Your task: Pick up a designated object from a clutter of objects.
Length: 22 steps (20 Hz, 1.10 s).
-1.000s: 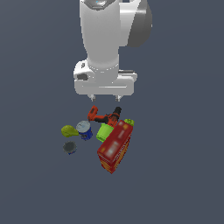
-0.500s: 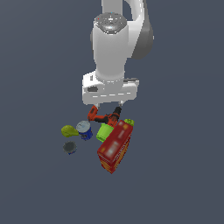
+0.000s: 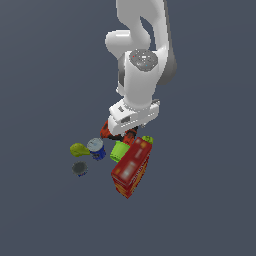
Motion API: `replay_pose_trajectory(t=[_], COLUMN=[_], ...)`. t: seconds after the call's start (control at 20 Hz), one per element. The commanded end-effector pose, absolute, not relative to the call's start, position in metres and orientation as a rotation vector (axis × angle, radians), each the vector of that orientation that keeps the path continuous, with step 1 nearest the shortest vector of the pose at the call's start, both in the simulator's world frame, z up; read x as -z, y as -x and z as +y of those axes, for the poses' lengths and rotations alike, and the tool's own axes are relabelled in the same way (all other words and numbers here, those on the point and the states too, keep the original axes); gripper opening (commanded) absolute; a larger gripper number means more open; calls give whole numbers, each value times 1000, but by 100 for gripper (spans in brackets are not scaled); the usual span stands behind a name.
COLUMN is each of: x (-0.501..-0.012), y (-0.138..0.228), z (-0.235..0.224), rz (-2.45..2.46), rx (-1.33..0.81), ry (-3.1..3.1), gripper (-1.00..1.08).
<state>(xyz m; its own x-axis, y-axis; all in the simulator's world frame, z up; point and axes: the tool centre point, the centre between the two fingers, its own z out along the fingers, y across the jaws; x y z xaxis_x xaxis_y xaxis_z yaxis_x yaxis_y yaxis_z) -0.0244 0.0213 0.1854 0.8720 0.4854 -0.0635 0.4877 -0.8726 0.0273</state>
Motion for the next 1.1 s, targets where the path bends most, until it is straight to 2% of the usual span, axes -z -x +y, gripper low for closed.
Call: replay_pose_trajectory(t=[0.0, 0.55, 1.05], x=[-168, -101, -69], y=[29, 59, 84], z=[31, 75, 102], rz=[924, 1525, 1849], rx=[79, 45, 9], ry=[-2956, -2714, -2533], gripper=[100, 100, 100])
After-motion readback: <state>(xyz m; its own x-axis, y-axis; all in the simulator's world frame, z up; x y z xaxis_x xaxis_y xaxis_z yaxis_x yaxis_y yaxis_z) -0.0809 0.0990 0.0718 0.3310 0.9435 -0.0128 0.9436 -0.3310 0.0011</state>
